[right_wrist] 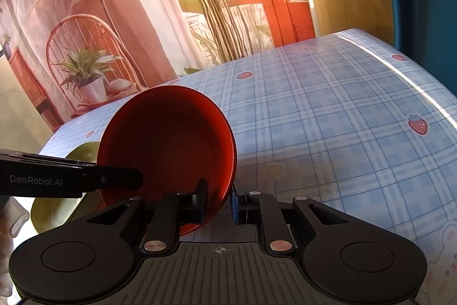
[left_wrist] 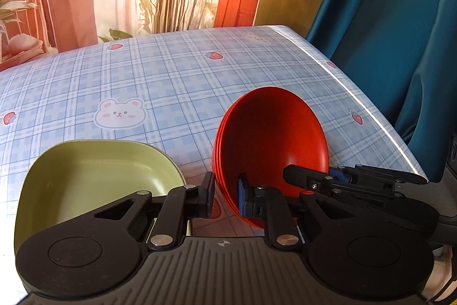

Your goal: Organize plates and bowls

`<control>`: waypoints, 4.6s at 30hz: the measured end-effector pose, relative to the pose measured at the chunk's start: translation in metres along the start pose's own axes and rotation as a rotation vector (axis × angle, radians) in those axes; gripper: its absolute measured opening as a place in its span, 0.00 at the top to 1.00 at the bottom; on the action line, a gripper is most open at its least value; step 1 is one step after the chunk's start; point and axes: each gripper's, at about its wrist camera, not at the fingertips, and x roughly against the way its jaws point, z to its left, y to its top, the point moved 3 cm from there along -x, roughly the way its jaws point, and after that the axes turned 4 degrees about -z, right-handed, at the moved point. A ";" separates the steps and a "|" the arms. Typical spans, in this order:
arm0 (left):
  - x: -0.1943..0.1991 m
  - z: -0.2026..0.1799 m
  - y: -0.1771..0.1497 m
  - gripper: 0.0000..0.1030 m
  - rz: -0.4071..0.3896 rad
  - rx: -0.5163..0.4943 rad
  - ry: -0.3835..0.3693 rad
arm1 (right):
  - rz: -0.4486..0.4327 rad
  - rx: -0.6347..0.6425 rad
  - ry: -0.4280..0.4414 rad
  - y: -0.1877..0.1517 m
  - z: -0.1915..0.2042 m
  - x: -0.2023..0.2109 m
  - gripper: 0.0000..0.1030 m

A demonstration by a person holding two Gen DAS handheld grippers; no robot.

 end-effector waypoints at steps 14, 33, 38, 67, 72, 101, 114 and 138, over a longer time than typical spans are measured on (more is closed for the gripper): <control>0.018 -0.006 -0.002 0.83 -0.035 0.011 -0.026 | -0.027 -0.062 -0.013 0.010 0.001 0.026 0.86; 0.070 -0.004 -0.009 0.83 -0.107 0.023 -0.025 | -0.042 -0.002 0.001 0.019 0.036 0.054 0.86; 0.082 -0.001 -0.012 0.83 -0.127 0.035 -0.023 | -0.045 0.017 0.006 0.022 0.048 0.060 0.86; 0.125 0.041 -0.026 0.83 -0.190 0.151 0.031 | 0.011 0.133 0.079 0.031 0.126 0.043 0.86; 0.125 0.052 -0.030 0.83 -0.183 0.185 0.047 | 0.034 0.155 0.089 0.027 0.141 0.031 0.86; 0.099 0.099 -0.053 0.83 -0.100 0.304 0.090 | 0.200 0.160 0.082 -0.002 0.163 -0.026 0.83; 0.102 0.100 -0.050 0.83 -0.114 0.306 0.125 | 0.190 0.165 0.083 0.000 0.163 -0.024 0.78; 0.165 0.067 -0.014 0.12 -0.275 0.143 0.268 | 0.021 0.244 0.004 0.039 0.163 0.030 0.16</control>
